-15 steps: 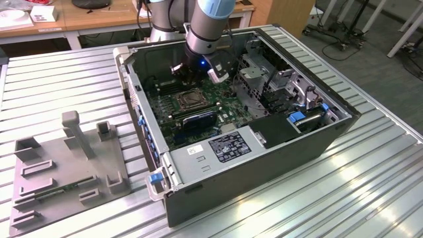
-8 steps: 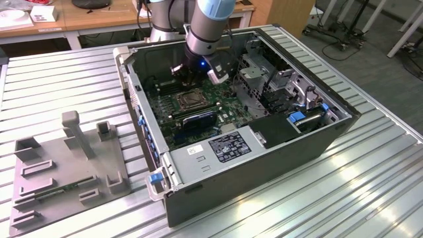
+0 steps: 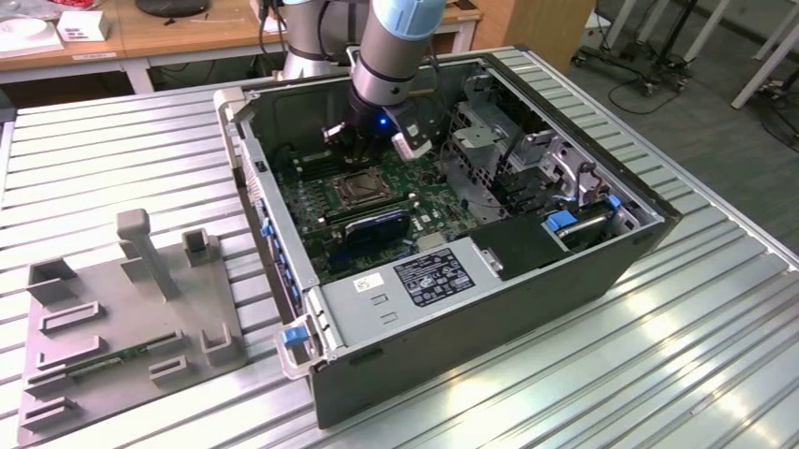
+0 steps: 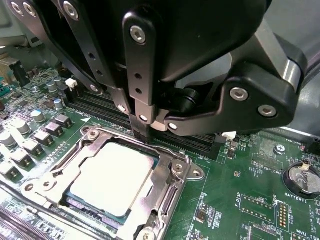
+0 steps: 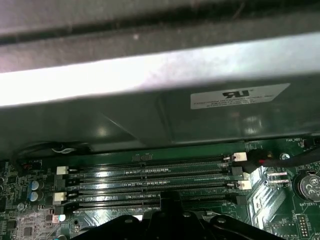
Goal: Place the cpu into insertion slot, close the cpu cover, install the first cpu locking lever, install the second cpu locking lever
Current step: 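Install the first cpu locking lever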
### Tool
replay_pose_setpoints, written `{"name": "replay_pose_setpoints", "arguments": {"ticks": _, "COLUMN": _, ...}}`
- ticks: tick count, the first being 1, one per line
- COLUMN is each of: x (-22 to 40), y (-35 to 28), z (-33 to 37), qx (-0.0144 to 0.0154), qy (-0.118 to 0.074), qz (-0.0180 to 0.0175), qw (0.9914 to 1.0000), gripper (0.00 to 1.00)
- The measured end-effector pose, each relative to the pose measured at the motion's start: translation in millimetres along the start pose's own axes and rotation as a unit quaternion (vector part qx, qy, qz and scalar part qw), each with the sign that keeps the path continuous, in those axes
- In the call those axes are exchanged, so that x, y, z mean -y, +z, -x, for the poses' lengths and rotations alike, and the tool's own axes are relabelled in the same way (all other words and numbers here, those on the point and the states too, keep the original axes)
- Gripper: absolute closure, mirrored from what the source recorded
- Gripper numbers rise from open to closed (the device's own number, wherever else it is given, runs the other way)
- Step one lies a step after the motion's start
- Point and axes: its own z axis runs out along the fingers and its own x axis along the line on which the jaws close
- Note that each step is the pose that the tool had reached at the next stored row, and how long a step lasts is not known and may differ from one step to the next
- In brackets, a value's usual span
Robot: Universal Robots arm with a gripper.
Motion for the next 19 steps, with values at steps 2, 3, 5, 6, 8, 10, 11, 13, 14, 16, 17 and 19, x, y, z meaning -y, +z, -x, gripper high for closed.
{"name": "replay_pose_setpoints", "arguments": {"ticks": 2, "x": 0.0, "y": 0.0, "z": 0.0, "qx": 0.0, "qy": 0.0, "qz": 0.0, "qw": 1.0, "gripper": 0.89}}
{"name": "replay_pose_setpoints", "arguments": {"ticks": 3, "x": 0.0, "y": -0.1, "z": 0.0, "qx": 0.0001, "qy": 0.0, "qz": 0.0001, "qw": 1.0, "gripper": 0.89}}
{"name": "replay_pose_setpoints", "arguments": {"ticks": 5, "x": -0.5, "y": -1.1, "z": 0.0, "qx": 0.0003, "qy": 0.0, "qz": 0.0005, "qw": 1.0, "gripper": 0.89}}
{"name": "replay_pose_setpoints", "arguments": {"ticks": 6, "x": -0.8, "y": -1.8, "z": -0.1, "qx": 0.0004, "qy": 0.0, "qz": 0.0009, "qw": 1.0, "gripper": 0.89}}
{"name": "replay_pose_setpoints", "arguments": {"ticks": 8, "x": -1.2, "y": -4.3, "z": -0.4, "qx": 0.0001, "qy": 0.0, "qz": 0.0003, "qw": 1.0, "gripper": 0.89}}
{"name": "replay_pose_setpoints", "arguments": {"ticks": 10, "x": -1.9, "y": -7.2, "z": -0.8, "qx": 0.0001, "qy": 0.0, "qz": 0.0002, "qw": 1.0, "gripper": 0.89}}
{"name": "replay_pose_setpoints", "arguments": {"ticks": 11, "x": -2.1, "y": -8.2, "z": -0.9, "qx": 0.0001, "qy": 0.0, "qz": 0.0002, "qw": 1.0, "gripper": 0.89}}
{"name": "replay_pose_setpoints", "arguments": {"ticks": 13, "x": -2.3, "y": -8.9, "z": -1.0, "qx": 0.0001, "qy": 0.0, "qz": 0.0002, "qw": 1.0, "gripper": 0.89}}
{"name": "replay_pose_setpoints", "arguments": {"ticks": 14, "x": -2.3, "y": -8.9, "z": -1.0, "qx": 0.0001, "qy": 0.0, "qz": 0.0003, "qw": 1.0, "gripper": 0.89}}
{"name": "replay_pose_setpoints", "arguments": {"ticks": 16, "x": -2.3, "y": -9.0, "z": -1.0, "qx": 0.0001, "qy": 0.0, "qz": 0.0002, "qw": 1.0, "gripper": 0.89}}
{"name": "replay_pose_setpoints", "arguments": {"ticks": 17, "x": -2.3, "y": -9.1, "z": -1.0, "qx": 0.0001, "qy": 0.0, "qz": 0.0001, "qw": 1.0, "gripper": 0.89}}
{"name": "replay_pose_setpoints", "arguments": {"ticks": 19, "x": -2.4, "y": -9.1, "z": -1.0, "qx": 0.0001, "qy": 0.0, "qz": 0.0002, "qw": 1.0, "gripper": 0.89}}
